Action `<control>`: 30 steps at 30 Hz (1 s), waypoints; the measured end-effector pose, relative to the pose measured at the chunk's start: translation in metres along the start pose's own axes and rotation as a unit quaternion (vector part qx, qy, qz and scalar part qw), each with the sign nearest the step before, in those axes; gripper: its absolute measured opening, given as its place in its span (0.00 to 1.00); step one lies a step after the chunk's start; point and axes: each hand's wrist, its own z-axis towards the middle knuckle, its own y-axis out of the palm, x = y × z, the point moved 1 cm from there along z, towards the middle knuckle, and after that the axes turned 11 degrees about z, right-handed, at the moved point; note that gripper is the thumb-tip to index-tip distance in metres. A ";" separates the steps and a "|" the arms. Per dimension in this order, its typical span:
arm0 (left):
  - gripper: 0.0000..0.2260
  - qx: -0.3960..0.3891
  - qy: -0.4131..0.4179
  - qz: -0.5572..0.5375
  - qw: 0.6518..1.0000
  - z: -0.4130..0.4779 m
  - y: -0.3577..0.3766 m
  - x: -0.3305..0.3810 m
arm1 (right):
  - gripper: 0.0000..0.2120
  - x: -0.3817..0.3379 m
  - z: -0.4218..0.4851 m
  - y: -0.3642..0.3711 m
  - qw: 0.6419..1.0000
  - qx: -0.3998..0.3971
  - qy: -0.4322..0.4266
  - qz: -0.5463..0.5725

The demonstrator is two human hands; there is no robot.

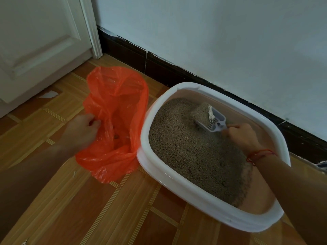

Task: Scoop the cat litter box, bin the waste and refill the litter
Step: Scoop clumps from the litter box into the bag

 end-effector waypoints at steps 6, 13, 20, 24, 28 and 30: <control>0.12 -0.005 0.001 -0.016 1.000 -0.004 -0.007 0.001 | 0.13 -0.007 -0.006 0.001 1.000 -0.008 -0.008 0.021; 0.12 -0.008 -0.007 -0.021 1.000 -0.004 -0.011 0.000 | 0.13 -0.016 -0.012 0.004 0.999 -0.015 -0.025 0.030; 0.12 -0.016 0.001 -0.028 0.999 -0.008 -0.014 0.004 | 0.13 -0.018 -0.015 0.006 0.999 -0.015 -0.017 0.032; 0.11 -0.020 -0.004 -0.041 0.999 -0.010 -0.016 0.005 | 0.14 -0.020 -0.016 0.009 0.999 -0.022 -0.014 0.028; 0.11 -0.018 -0.005 -0.042 0.999 -0.009 -0.016 0.006 | 0.14 -0.021 -0.017 0.009 0.999 -0.021 -0.010 0.024; 0.11 -0.012 -0.005 -0.041 0.999 -0.008 -0.016 0.006 | 0.15 -0.024 -0.018 0.009 0.999 -0.027 -0.012 0.025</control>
